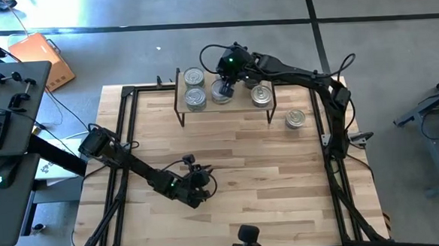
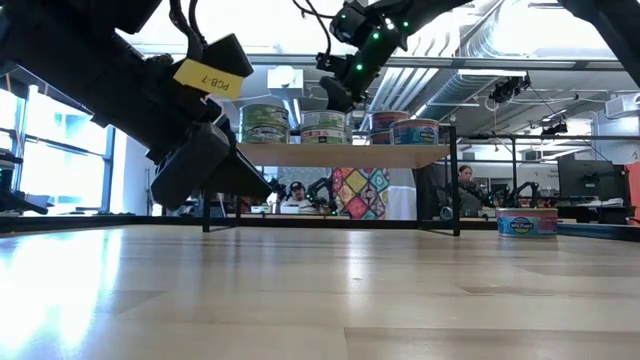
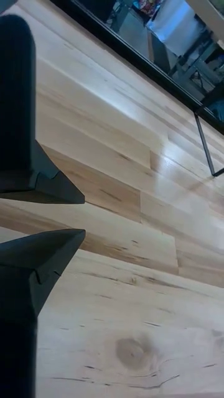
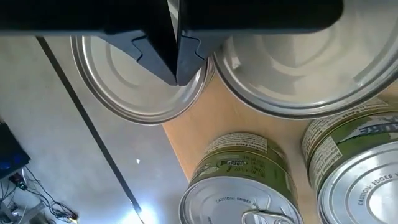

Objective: Stack canned seafood by type on shelf
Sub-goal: Adjust the stacked light green cans

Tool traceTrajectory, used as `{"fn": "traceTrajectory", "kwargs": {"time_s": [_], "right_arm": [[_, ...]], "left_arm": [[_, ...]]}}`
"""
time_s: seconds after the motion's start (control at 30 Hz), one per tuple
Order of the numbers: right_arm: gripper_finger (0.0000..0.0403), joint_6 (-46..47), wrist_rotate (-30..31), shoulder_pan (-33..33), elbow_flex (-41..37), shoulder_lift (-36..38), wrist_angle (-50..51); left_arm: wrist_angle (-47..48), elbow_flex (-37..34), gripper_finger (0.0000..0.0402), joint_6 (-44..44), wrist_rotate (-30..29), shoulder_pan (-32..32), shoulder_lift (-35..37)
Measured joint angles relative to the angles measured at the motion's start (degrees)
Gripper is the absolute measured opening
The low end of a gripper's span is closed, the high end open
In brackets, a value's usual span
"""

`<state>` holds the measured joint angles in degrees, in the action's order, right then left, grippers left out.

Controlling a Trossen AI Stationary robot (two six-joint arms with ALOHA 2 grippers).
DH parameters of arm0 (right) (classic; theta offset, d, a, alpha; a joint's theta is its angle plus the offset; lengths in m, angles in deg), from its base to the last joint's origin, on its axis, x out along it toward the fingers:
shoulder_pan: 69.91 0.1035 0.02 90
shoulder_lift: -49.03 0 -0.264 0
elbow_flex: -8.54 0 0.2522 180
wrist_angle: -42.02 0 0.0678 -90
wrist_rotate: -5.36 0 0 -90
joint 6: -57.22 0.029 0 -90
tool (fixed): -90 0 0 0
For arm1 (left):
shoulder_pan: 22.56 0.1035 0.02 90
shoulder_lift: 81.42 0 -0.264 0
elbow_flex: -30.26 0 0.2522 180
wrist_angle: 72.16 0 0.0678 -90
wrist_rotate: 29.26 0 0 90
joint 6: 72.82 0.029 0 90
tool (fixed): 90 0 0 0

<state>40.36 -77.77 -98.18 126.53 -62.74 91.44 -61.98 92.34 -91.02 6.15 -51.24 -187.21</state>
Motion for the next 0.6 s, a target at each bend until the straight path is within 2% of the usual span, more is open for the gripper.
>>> {"fn": "traceTrajectory", "kwargs": {"time_s": [0.4,0.53,0.6], "right_arm": [[0.0,-3.76,3.57,0.65,0.07,2.05,1.56],[0.0,-4.08,3.33,1.25,0.07,2.53,0.85],[0.0,-4.0,0.54,2.28,0.07,3.13,0.54]], "left_arm": [[-0.3,0.0,0.0069,0.4,0.26,0.02,0.0],[-0.63,0.01,0.0069,0.46,0.31,0.02,0.0],[-0.68,0.02,0.0069,0.88,0.32,0.02,0.0]]}}
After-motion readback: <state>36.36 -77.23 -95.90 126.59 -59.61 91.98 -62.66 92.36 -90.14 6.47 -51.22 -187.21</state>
